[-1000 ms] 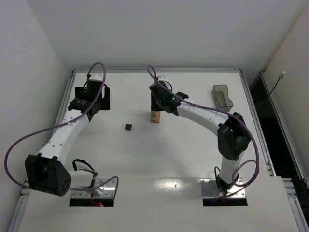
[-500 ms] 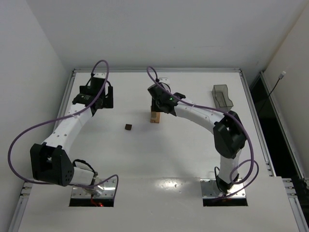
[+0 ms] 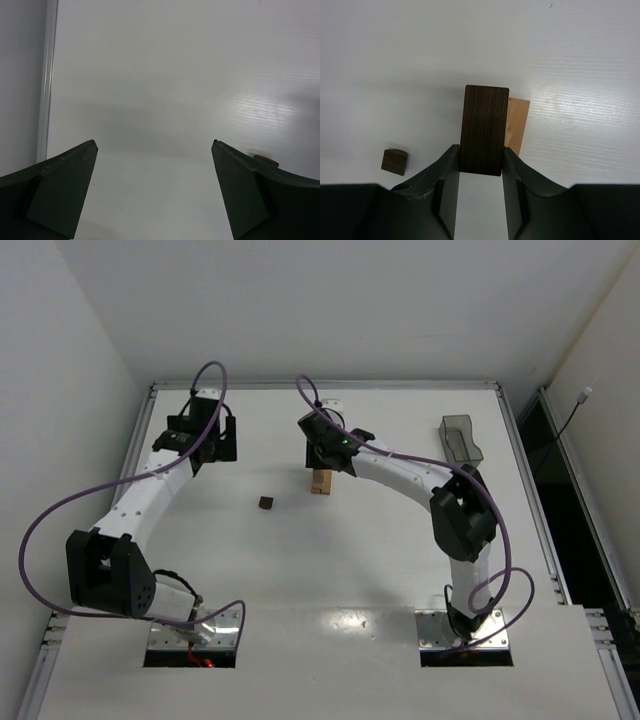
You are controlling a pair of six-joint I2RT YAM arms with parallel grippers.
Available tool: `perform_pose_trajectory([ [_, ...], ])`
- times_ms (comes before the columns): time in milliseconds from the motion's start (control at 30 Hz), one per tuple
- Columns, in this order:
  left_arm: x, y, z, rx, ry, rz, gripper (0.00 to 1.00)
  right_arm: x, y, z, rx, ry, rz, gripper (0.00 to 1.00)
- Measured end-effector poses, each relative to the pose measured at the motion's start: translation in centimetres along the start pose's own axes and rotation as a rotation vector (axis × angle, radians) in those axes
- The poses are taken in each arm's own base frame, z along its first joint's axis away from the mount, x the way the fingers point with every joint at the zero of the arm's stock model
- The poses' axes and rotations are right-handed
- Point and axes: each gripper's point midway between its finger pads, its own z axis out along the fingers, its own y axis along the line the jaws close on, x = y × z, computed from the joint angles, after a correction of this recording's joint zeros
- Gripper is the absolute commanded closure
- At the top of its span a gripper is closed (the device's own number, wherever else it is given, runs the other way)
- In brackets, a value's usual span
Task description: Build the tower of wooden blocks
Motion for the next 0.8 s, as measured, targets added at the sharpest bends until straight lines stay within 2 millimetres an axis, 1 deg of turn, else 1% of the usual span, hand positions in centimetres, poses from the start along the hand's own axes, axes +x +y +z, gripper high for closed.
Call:
perform_pose_trajectory([
  [133,0.3,-0.2,0.5,0.0,0.016,0.006,0.03,0.0,0.2,0.3,-0.001,0.008,-0.002,1.0],
  [300,0.4,-0.5,1.0,-0.001,0.028,0.009,0.03,0.8,0.0,0.7,0.01,0.033,-0.006,1.0],
  [333,0.4,-0.5,1.0,-0.001,0.028,0.008,0.04,1.0,0.0,0.8,0.012,0.037,-0.007,1.0],
  [567,0.4,-0.6,1.1,0.002,0.03,0.006,0.04,1.4,-0.2,0.8,0.015,0.056,-0.004,1.0],
  [800,-0.5,-0.6,0.9,0.006,0.013,-0.002,0.04,1.7,-0.4,1.1,0.009,0.075,0.005,1.0],
])
